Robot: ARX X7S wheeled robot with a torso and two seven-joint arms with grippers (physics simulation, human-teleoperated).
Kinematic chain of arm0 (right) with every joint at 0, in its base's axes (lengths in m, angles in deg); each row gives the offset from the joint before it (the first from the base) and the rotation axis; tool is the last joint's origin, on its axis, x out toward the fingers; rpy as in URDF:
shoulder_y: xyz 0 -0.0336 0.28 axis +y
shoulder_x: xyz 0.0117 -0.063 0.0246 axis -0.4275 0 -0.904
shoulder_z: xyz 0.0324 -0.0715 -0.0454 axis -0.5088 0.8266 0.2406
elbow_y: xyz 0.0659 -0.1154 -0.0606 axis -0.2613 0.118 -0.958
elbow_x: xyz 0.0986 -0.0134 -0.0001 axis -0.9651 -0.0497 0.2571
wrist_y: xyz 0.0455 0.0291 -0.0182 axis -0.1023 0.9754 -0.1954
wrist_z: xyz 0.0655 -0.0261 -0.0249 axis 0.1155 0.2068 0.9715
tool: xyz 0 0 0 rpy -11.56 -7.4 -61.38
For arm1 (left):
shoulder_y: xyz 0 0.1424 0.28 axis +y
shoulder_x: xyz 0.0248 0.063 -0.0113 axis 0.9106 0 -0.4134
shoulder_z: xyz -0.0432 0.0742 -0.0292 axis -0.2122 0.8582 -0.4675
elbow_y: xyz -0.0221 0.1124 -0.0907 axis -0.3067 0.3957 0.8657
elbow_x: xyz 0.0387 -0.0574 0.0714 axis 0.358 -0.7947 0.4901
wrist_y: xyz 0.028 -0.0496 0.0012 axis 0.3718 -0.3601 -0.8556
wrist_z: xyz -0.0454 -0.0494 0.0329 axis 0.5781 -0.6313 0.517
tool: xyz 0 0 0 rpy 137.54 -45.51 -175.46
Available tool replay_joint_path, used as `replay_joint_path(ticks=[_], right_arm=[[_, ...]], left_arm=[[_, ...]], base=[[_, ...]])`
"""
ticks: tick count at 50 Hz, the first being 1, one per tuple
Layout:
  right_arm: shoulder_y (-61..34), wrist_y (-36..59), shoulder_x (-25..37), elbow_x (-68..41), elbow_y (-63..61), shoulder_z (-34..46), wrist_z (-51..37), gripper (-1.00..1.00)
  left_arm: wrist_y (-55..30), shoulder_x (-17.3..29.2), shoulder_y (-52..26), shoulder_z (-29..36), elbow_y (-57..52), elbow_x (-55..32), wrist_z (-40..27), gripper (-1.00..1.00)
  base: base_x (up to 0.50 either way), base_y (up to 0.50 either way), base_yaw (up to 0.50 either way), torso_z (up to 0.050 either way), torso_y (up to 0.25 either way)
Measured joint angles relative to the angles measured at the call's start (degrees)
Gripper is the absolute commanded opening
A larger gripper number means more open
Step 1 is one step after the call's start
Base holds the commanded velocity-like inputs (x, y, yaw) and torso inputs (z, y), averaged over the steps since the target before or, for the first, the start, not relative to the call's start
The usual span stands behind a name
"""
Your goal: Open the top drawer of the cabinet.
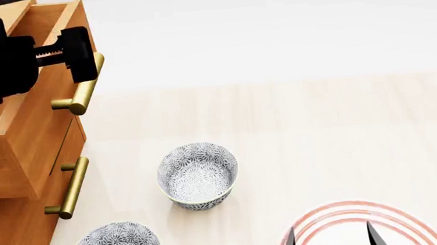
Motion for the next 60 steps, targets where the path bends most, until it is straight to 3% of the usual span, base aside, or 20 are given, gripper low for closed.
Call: replay_joint_path(ticks=[21,34,47,60], right_arm=[[-0.16,-0.01,0.26,-0.44,0.07,0.33,-0.25,1.0],[0.1,-0.74,0.54,-0.9,0.42,0.25,-0.15,1.0],[-0.08,-1.95,0.82,-1.75,2.11,-0.17,0.32,1.0],[-0.56,-2.56,1.15,-2.32,3.68,-0.29,0.74,1.0]], left_arm=[[-4.5,-0.69,2.58,-0.18,-7.05,-1.29,0.29,1.0],[-7.74,-2.9,5.19,0.87,-12.23,-7.36,-4.05,1.0],[-4.26,-3.65,4.0,9.52,-9.01,-19.45,-11.75,1.0],[1.73,-3.9,1.91,22.61,-4.69,-34.14,-18.62,1.0]], base=[[0.0,0.0,0.0,0.0,0.0],[0.0,0.0,0.0,0.0,0.0],[0.0,0.0,0.0,0.0,0.0],[0.01,0.0,0.0,0.0,0.0]])
